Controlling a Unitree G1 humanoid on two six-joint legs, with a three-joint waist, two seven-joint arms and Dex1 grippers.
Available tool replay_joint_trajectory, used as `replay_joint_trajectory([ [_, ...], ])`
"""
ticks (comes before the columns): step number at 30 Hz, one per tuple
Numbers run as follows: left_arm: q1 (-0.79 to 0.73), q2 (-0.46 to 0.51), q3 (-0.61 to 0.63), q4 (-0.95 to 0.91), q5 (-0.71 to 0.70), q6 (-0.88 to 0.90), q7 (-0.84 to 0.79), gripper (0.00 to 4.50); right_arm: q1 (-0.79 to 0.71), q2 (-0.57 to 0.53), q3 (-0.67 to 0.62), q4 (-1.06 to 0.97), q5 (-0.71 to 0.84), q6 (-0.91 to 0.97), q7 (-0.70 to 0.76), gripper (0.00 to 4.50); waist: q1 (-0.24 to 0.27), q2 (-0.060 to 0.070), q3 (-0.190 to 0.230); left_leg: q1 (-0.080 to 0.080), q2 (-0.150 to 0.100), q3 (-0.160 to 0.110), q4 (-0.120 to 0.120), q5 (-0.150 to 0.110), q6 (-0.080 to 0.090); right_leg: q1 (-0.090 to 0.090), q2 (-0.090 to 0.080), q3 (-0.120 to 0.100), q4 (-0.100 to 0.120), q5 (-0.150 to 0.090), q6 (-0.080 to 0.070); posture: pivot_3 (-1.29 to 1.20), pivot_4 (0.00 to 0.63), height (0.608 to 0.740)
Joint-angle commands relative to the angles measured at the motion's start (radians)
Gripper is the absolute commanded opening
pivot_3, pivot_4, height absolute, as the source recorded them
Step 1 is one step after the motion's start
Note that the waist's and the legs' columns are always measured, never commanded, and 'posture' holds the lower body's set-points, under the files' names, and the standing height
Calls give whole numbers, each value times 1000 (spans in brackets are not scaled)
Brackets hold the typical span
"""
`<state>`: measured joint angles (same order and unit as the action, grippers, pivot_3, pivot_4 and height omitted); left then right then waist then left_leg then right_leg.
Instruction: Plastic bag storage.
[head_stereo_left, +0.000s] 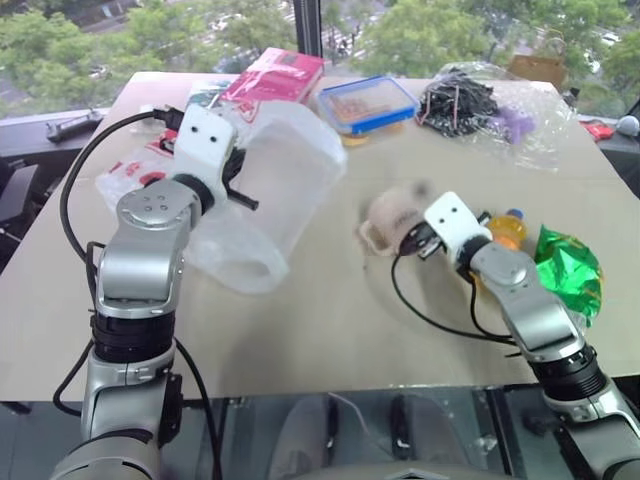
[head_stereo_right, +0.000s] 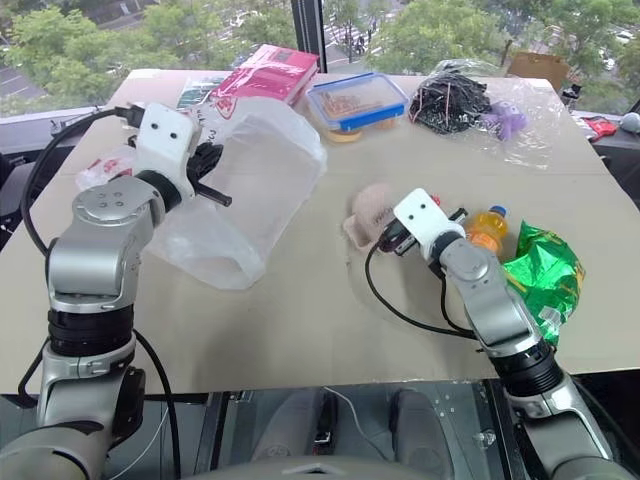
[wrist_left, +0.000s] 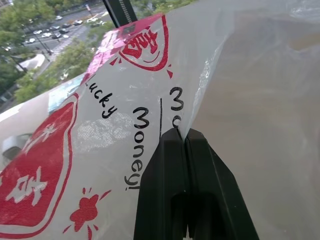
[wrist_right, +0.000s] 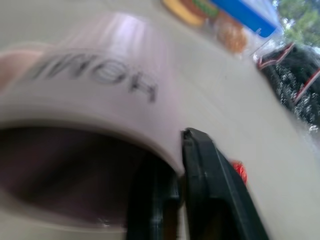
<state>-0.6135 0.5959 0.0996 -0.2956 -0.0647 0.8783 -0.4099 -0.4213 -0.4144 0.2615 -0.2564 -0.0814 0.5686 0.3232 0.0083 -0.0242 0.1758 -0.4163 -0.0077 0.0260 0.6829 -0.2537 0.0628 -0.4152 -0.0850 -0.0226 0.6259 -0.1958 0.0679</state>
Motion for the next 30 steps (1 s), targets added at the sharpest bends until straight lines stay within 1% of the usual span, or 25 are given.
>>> replay_joint_trajectory([
  [1,-18,-12,22,-76,-42,34,-5,0,-29,53,-49,-98,98,-2,64,38,-1,0,0,0,0,0,0,0,0,0,0,0,0,0,0,0,150,740],
  [3,-21,-14,25,-86,-59,50,-5,0,-55,90,-57,-134,149,43,91,38,-1,0,0,0,1,-1,0,0,0,0,0,0,0,0,0,0,150,740],
  [5,-26,-21,23,-100,-79,67,-7,0,-101,123,-31,-127,158,67,102,38,-6,1,0,0,1,-1,0,0,0,0,0,0,1,0,0,0,150,740],
  [9,-44,-48,32,-135,-129,118,-2,0,-185,187,48,-21,135,53,118,38,-14,1,0,0,0,-1,0,0,0,0,0,-1,1,0,0,0,150,740],
  [11,-57,-56,40,-160,-158,151,-5,0,-224,219,84,68,109,13,117,38,-16,1,0,0,0,-2,0,0,0,0,0,-1,1,0,0,0,150,740],
  [14,-74,-68,58,-190,-196,201,3,0,-279,266,106,201,84,-50,106,38,-20,1,1,0,-1,-2,0,0,0,0,0,-1,1,0,0,0,150,740],
  [24,-44,-77,86,-280,-290,343,21,0,-535,450,18,703,61,-336,-9,38,-28,3,2,0,-1,-3,-3,2,-4,-2,1,-1,1,0,0,0,150,740],
  [30,-59,-128,108,-302,-344,408,43,0,-707,605,-58,1106,57,-545,-126,38,-31,3,2,1,-1,-3,-9,4,-7,-4,0,-1,1,0,-1,0,150,740],
])
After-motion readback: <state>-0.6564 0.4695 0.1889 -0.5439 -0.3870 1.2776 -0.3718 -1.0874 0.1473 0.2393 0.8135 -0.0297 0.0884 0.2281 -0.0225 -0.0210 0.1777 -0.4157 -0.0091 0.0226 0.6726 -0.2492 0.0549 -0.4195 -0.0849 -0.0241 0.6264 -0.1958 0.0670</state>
